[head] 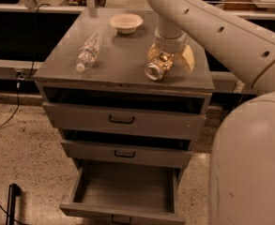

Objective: Place orange can into bottom drawer

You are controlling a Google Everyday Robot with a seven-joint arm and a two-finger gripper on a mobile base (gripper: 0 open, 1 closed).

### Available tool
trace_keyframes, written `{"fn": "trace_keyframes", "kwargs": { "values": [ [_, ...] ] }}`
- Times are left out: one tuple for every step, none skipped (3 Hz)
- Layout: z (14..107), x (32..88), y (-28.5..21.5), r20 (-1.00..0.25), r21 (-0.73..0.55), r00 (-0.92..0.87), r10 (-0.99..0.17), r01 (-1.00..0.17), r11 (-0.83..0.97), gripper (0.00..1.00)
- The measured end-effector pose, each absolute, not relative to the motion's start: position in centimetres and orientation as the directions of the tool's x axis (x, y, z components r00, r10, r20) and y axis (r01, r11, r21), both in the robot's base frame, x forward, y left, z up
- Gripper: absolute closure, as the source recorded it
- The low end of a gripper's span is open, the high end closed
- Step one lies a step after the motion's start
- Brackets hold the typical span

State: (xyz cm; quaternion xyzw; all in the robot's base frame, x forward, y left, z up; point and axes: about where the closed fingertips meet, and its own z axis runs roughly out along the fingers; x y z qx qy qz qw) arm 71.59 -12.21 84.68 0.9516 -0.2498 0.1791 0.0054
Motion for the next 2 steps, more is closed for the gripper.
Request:
{"fn": "trace_keyframes", "kwargs": {
  "values": [
    [83.3,70.1,-10.9,0.276,-0.098,0.817,-0.507,-0.501,-0.860,0.48],
    [84.2,68.4,-9.2,0.235,-0.118,0.825,-0.514,-0.501,-0.857,0.70]
  ]
}}
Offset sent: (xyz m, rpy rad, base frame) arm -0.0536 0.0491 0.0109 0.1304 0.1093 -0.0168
